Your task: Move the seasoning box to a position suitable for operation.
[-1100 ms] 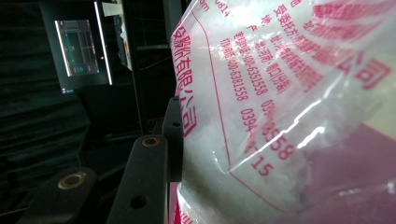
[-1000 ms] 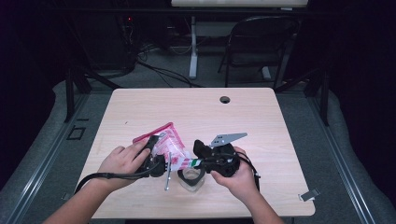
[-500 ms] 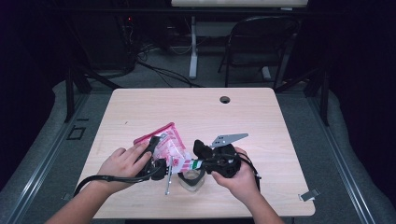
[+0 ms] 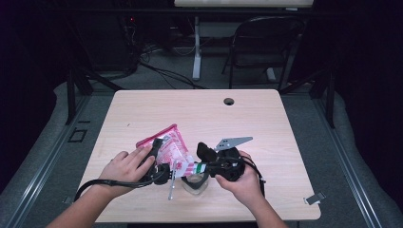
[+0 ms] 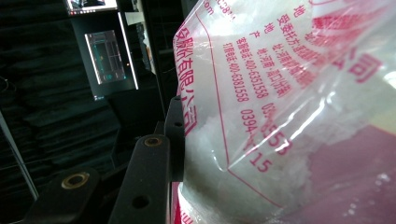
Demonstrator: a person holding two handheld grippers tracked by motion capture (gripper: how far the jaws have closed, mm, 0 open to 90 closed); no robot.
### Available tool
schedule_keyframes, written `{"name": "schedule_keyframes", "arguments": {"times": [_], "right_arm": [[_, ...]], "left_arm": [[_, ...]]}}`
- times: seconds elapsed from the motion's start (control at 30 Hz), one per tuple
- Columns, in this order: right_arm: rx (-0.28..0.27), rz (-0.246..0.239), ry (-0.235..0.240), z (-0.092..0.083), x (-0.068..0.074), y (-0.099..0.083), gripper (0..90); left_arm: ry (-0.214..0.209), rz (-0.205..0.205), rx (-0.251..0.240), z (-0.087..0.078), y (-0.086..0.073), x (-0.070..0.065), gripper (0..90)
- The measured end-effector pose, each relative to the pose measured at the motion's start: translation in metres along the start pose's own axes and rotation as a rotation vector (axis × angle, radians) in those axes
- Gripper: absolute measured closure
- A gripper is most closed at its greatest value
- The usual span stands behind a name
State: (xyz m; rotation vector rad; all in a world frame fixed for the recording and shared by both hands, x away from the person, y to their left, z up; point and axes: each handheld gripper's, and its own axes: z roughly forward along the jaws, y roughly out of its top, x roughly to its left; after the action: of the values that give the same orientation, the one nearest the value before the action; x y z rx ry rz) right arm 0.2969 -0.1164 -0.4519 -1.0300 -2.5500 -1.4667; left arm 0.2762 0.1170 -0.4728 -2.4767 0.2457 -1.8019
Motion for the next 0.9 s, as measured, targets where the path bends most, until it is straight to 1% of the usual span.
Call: {"name": "schedule_keyframes", "arguments": {"times": [0.07,0.13,0.2,0.27,0.3,0.37,0.4,0.43,0.7,0.77,0.9], "right_arm": [[0.000,0.002,0.000,0.0009,-0.0001,-0.0007,90.0],[0.001,0.004,0.000,0.0017,-0.0006,-0.0014,90.0],[0.009,0.002,0.001,0.0018,-0.0018,-0.0019,90.0],[0.004,0.009,0.001,0.0024,-0.0023,-0.0026,90.0],[0.003,0.011,-0.006,0.0024,-0.0024,-0.0028,90.0],[0.002,0.017,-0.003,0.0020,-0.0035,-0.0033,90.0],[0.005,0.014,-0.004,0.0016,-0.0039,-0.0034,90.0],[0.004,0.014,-0.005,0.0014,-0.0041,-0.0036,90.0],[0.004,0.018,-0.013,0.0010,-0.0054,-0.0050,90.0],[0.010,0.016,-0.010,0.0010,-0.0059,-0.0052,90.0],[0.012,0.015,-0.010,0.0018,-0.0058,-0.0056,90.0]], "left_arm": [[0.004,0.012,0.001,-0.0001,0.0005,-0.0010,69.4],[0.002,0.014,0.000,-0.0001,0.0008,-0.0020,69.4],[0.012,0.021,0.000,-0.0006,0.0013,-0.0029,69.5],[0.014,0.030,0.002,-0.0011,0.0019,-0.0032,69.5],[0.019,0.023,0.000,-0.0013,0.0020,-0.0038,69.5],[0.021,0.029,-0.005,-0.0016,0.0029,-0.0036,69.6],[0.035,0.029,-0.014,-0.0010,0.0030,-0.0047,69.6],[0.022,0.035,-0.003,-0.0019,0.0039,-0.0043,69.6],[0.034,0.048,-0.011,-0.0020,0.0057,-0.0061,69.7],[0.032,0.057,-0.008,-0.0022,0.0058,-0.0061,69.7],[0.033,0.053,-0.008,-0.0022,0.0053,-0.0074,69.7]]}}
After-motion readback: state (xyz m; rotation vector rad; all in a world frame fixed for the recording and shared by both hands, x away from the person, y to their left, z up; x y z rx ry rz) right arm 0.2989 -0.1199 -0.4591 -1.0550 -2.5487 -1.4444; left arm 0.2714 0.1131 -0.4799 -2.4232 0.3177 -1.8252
